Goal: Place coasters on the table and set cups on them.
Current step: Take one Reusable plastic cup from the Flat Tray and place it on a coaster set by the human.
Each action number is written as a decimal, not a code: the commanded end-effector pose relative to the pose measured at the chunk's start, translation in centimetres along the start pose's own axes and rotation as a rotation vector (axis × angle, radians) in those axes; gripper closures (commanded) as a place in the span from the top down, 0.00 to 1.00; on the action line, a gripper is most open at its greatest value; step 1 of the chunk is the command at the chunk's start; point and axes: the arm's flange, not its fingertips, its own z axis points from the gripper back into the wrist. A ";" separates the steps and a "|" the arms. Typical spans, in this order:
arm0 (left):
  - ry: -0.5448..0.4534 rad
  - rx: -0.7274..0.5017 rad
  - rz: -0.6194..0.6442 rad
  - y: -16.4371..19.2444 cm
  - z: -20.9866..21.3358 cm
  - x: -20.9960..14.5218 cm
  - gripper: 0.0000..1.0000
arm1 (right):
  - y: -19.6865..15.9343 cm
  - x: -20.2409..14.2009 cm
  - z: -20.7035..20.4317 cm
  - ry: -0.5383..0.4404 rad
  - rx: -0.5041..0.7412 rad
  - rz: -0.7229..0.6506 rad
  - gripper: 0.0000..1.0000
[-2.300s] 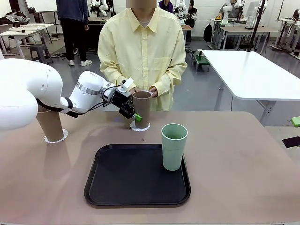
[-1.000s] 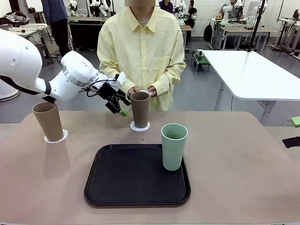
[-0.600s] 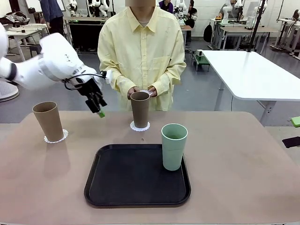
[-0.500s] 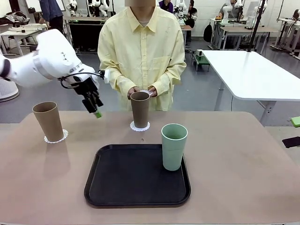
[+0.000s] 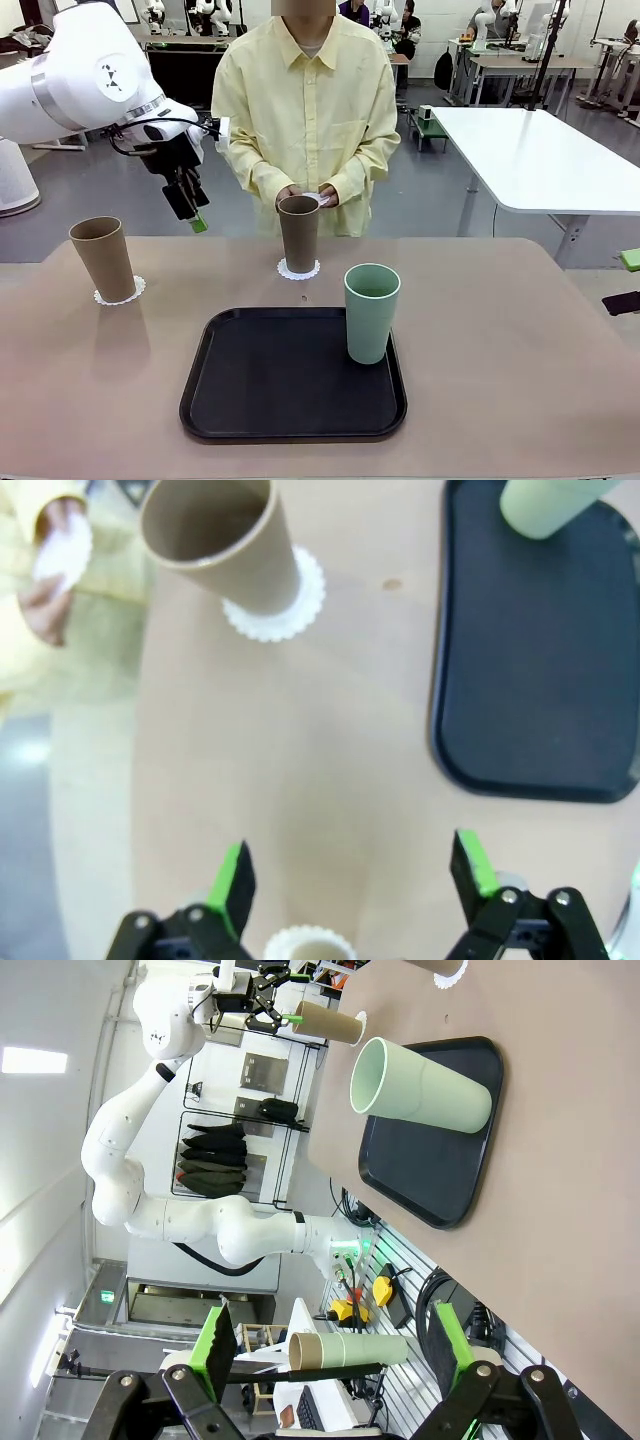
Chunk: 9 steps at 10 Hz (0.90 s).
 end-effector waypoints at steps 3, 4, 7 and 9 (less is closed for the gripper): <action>0.005 -0.012 -0.004 -0.1 -0.1 -0.2 1.00 | 0.0 0.1 0.1 -0.005 0.017 0.014 1.00; 0.005 -0.012 -0.004 -0.1 -0.1 -0.2 1.00 | 0.0 0.1 0.1 -0.005 0.017 0.014 1.00; 0.005 -0.012 -0.004 -0.1 -0.1 -0.2 1.00 | 0.0 0.1 0.1 -0.005 0.017 0.014 1.00; 0.012 0.021 0.167 1.2 2.1 -0.8 1.00 | 0.0 0.1 0.1 -0.005 0.017 0.014 1.00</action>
